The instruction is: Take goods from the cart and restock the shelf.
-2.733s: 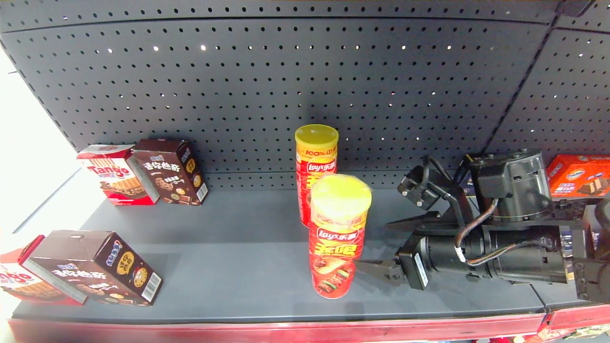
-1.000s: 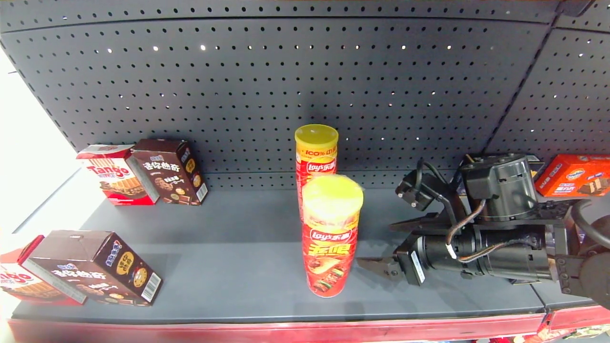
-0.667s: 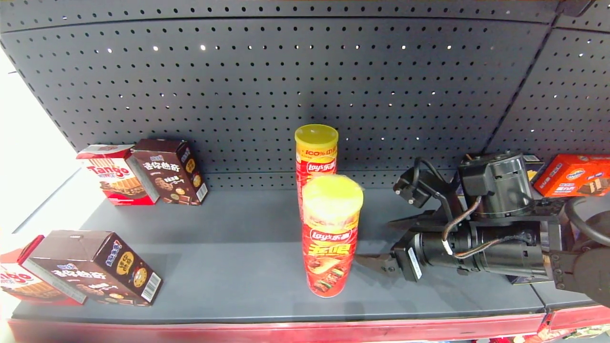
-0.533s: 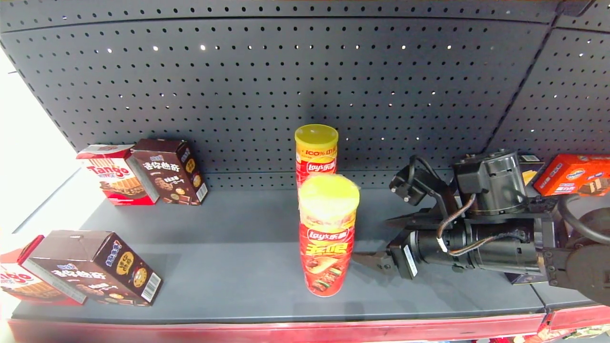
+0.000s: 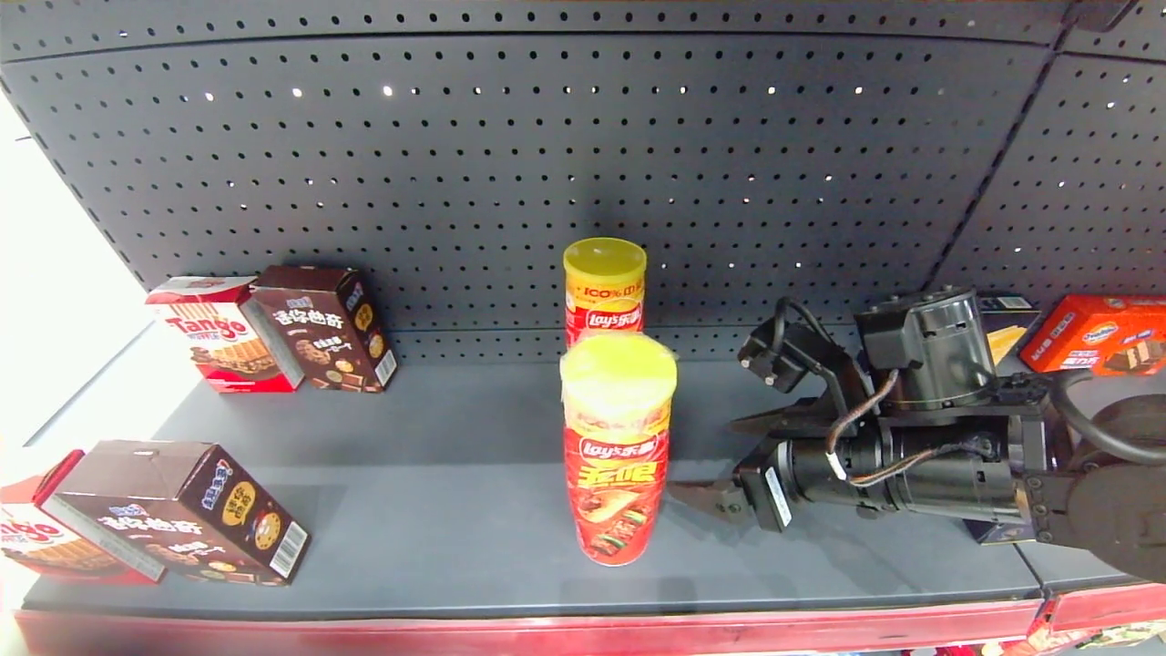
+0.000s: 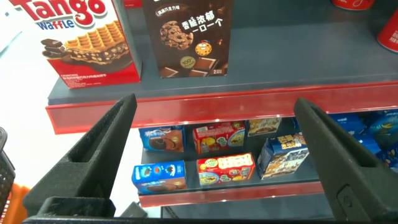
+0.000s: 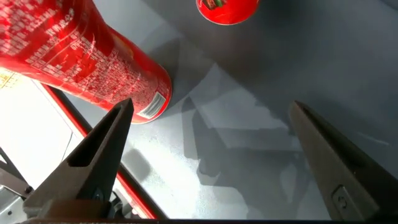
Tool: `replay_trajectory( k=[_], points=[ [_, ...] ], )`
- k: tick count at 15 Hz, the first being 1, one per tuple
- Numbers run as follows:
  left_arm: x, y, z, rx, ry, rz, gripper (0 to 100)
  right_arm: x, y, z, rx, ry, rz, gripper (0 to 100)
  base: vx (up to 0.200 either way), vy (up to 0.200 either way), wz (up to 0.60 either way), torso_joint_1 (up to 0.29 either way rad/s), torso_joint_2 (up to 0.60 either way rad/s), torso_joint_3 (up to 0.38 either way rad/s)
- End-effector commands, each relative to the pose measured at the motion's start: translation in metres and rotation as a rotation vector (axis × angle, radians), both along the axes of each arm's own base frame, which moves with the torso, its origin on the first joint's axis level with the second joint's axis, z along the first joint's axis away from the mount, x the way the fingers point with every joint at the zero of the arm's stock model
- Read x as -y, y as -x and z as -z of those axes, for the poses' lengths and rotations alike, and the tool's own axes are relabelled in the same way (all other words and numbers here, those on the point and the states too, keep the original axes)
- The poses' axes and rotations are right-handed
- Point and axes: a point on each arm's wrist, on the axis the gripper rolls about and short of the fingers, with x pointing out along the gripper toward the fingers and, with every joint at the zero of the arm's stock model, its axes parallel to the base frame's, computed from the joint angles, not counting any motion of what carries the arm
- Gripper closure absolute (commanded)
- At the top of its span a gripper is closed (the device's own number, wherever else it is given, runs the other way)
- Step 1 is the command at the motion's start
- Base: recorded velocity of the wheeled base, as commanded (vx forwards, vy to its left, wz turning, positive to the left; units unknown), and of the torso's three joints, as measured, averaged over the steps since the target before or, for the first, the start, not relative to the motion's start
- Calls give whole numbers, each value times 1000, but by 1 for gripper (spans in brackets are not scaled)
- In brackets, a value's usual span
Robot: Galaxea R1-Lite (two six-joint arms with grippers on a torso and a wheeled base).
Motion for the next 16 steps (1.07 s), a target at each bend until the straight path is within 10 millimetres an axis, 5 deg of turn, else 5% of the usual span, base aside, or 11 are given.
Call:
replay_trajectory(
  k=[1,10,13,16],
  points=[
    [0,0,0,-3,0,0,0,-2,0,0,1,-1,-7,0,0,0,0,0,0,0],
    [0,0,0,-1,0,0,0,1,2,-7,21,-15,3,0,0,0,0,0,0,0],
    [0,0,0,-1,0,0,0,29,7,-31,99,-51,108,0,0,0,0,0,0,0],
    [0,0,0,-1,0,0,0,85,27,-64,226,-119,274,0,0,0,0,0,0,0]
  ],
)
